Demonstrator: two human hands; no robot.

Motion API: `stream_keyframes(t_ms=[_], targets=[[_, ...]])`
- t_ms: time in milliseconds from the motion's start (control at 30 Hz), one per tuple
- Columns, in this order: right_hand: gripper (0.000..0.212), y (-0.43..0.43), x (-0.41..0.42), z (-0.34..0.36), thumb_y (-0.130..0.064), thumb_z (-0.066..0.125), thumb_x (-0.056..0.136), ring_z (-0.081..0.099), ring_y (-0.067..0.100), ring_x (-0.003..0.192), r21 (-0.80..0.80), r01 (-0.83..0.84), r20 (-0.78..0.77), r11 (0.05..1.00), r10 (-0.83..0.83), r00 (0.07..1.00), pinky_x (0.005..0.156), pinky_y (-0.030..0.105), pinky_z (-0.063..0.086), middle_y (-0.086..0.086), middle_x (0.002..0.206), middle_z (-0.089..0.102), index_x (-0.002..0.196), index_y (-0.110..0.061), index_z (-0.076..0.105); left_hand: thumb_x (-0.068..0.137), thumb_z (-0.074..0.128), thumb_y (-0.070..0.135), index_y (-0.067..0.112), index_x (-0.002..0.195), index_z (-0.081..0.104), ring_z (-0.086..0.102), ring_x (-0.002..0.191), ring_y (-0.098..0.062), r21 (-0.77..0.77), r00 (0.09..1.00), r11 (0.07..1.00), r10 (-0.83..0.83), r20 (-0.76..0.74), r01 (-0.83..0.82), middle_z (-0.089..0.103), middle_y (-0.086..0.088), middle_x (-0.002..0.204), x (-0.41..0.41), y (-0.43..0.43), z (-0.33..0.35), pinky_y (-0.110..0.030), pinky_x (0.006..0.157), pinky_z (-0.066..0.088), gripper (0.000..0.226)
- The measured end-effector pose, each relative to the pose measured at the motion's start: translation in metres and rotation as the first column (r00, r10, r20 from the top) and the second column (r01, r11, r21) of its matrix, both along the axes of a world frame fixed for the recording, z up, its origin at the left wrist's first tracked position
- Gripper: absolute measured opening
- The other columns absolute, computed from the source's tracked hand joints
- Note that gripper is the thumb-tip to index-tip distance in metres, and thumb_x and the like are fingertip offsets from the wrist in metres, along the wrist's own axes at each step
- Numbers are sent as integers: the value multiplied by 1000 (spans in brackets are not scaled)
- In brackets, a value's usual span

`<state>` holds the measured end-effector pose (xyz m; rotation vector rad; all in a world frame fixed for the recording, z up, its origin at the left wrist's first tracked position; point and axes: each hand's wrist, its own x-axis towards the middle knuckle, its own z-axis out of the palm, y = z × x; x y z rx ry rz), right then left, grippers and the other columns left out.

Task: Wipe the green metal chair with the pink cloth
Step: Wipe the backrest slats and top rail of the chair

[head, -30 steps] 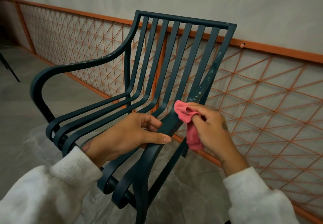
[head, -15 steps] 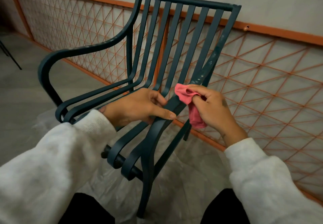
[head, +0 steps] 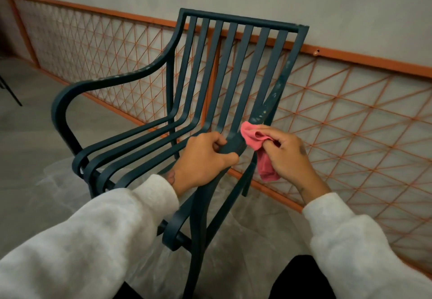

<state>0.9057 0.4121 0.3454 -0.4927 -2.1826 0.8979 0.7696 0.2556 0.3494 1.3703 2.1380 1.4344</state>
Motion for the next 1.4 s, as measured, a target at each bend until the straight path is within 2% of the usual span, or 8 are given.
stream_keyframes(t_ms=[200,333,433,633,800,933,1167,1400], targets=[[42,-16,-14,8,0,51,92,51,-3,125,115,-123,95,986,113,989,112,24,37,-15,132,62,118,-26,71,70,82,33,23,75,65,54,50,6,11,998,1000,-16,-56,16,61,21,54,-3,2,4,-6,46,37,21],[45,-16,5,-3,4,51,91,56,-3,120,-122,-254,-2,960,256,967,101,20,47,-21,126,64,113,-29,73,68,83,36,24,74,63,52,50,6,10,995,1000,-28,-94,29,59,14,54,-6,2,3,-7,46,37,24],[40,0,6,3,1,51,94,58,-2,116,-237,-180,-16,955,181,983,92,15,48,-19,125,66,113,-26,74,67,83,35,25,72,63,57,51,5,-35,996,999,-43,-79,40,63,12,55,-11,5,6,-7,44,38,23],[39,-1,-17,6,1,50,95,54,4,124,-106,-111,26,988,115,993,106,24,42,-11,132,62,117,-24,71,69,80,33,29,66,63,53,43,4,-73,991,995,-79,-111,71,61,21,50,-9,25,19,-7,39,36,18],[36,14,6,0,-4,48,96,65,15,112,-446,-296,-127,844,268,955,82,24,57,-8,122,69,113,-23,74,69,79,32,30,70,64,62,54,1,-108,992,993,-55,-110,43,66,14,57,-11,41,17,-13,47,44,15],[30,41,15,0,-15,51,98,66,16,104,-540,-189,-222,820,77,972,83,32,53,-9,120,70,114,-29,73,70,80,40,26,75,66,66,55,1,-207,996,977,-61,-66,46,70,11,63,-17,54,23,-16,48,48,20],[40,63,6,2,-8,50,97,66,12,97,-377,-5,-88,926,-30,996,72,17,54,-13,111,72,113,-38,71,65,81,37,20,79,66,68,65,-10,-251,998,968,-14,-57,-1,71,4,72,-20,75,24,-24,55,52,26],[44,41,-19,-12,3,49,95,47,-2,130,-6,-65,-24,998,64,998,111,21,36,-15,136,58,125,-25,67,64,81,36,19,80,64,66,68,-13,-234,1000,972,10,11,-7,70,2,75,-23,78,14,-21,51,44,29]])
